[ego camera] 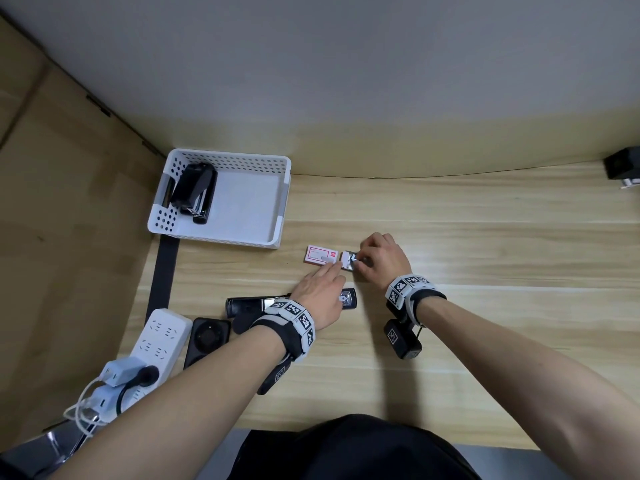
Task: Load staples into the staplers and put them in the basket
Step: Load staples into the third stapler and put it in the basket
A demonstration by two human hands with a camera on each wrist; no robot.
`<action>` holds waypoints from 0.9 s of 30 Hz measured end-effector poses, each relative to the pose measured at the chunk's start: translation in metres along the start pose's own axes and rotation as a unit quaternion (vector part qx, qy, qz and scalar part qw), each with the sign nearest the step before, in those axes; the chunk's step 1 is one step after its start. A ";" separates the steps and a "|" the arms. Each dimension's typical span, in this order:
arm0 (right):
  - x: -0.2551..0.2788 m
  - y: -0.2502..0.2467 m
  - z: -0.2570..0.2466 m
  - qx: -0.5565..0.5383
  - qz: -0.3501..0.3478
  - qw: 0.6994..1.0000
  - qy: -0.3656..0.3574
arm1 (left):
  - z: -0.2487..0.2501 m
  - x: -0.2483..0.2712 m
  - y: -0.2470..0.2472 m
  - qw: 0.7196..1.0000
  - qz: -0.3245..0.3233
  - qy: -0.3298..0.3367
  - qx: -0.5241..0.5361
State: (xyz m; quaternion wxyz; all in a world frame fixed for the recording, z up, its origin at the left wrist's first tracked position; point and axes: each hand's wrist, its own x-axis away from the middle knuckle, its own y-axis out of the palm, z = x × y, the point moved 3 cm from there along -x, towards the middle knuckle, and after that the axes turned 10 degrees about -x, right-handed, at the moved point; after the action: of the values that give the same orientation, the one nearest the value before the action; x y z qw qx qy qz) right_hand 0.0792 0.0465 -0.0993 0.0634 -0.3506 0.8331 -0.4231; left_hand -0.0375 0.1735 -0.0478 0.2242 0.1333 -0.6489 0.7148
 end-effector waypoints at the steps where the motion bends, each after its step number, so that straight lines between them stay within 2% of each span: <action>1: 0.002 -0.002 0.000 -0.009 0.007 1.000 -0.005 | 0.001 0.001 -0.001 1.000 0.006 0.004 0.002; 9: 0.041 -0.032 0.014 -0.087 0.034 0.995 0.039 | 0.019 0.003 -0.012 0.997 0.063 0.044 0.013; 15: 0.088 -0.034 0.036 -0.126 0.047 0.979 0.153 | 0.045 0.005 0.000 0.995 0.046 0.083 0.016; 18: 0.109 -0.022 0.049 -0.161 0.033 0.967 0.192 | 0.059 0.009 0.007 0.993 0.043 0.110 0.015; 21: 0.124 -0.010 0.057 -0.167 0.016 0.967 0.192 | 0.066 0.012 0.014 0.991 0.038 0.125 0.019; 27: 0.128 -0.005 0.057 -0.141 0.036 0.971 0.192 | 0.071 0.022 0.019 0.991 0.020 0.131 0.000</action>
State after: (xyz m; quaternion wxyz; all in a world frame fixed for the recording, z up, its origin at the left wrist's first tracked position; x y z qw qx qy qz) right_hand 0.0095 -0.0749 -0.1075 -0.1329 -0.2383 0.8931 -0.3578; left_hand -0.0733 0.1058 -0.0451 0.2931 0.0258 -0.6168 0.7301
